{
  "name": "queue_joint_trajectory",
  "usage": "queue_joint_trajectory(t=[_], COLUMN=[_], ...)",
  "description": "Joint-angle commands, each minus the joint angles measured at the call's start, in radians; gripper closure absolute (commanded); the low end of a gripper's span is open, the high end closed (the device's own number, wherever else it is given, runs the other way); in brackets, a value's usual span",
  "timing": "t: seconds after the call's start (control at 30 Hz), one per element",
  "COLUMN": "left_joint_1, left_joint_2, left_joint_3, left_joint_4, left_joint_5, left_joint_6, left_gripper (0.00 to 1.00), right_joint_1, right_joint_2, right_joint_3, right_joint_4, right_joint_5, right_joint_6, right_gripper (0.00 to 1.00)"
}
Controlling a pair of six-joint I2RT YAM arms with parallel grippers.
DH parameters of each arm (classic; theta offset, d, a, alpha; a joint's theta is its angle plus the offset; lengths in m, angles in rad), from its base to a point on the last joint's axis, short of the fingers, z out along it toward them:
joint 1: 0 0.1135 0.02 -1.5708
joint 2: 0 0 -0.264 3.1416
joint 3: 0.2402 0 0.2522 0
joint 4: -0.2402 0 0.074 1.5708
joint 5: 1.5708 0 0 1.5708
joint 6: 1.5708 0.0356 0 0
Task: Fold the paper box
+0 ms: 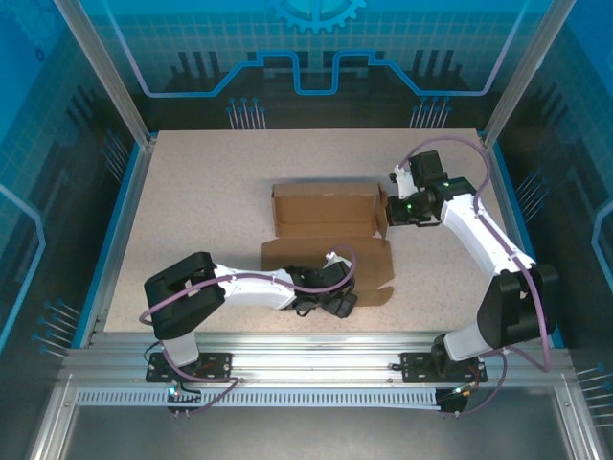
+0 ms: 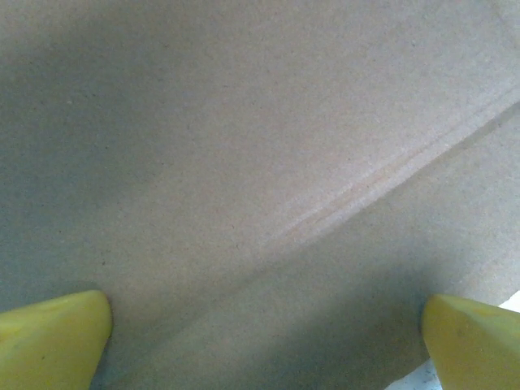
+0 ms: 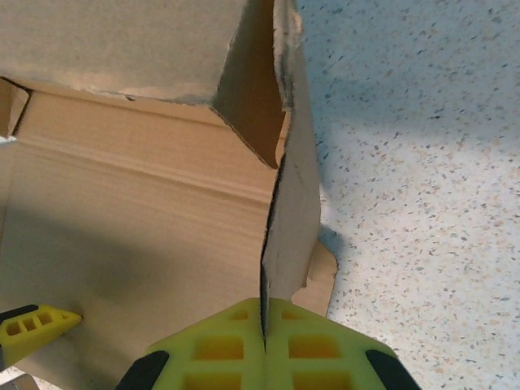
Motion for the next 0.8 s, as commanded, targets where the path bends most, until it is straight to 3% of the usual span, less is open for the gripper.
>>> queue_joint_trajectory(t=[0.0, 0.27, 0.77], left_joint_1=[-0.005, -0.004, -0.004], left_joint_2=[0.019, -0.003, 0.019], left_joint_3=[0.008, 0.010, -0.009], left_joint_4=[-0.028, -0.011, 0.035], left_joint_5=[0.062, 0.086, 0.115], left_joint_6=[-0.054, -0.096, -0.128], left_gripper=[0.01, 0.01, 0.01], right_joint_1=[0.027, 0.039, 0.039], right_joint_2=[-0.021, -0.061, -0.043], right_joint_3=[-0.053, -0.157, -0.137], right_joint_4=[0.033, 0.150, 0.155], right_joint_5=[-0.036, -0.121, -0.246], right_joint_6=[0.040, 0.103, 0.094], right_gripper=[0.98, 0.98, 0.98])
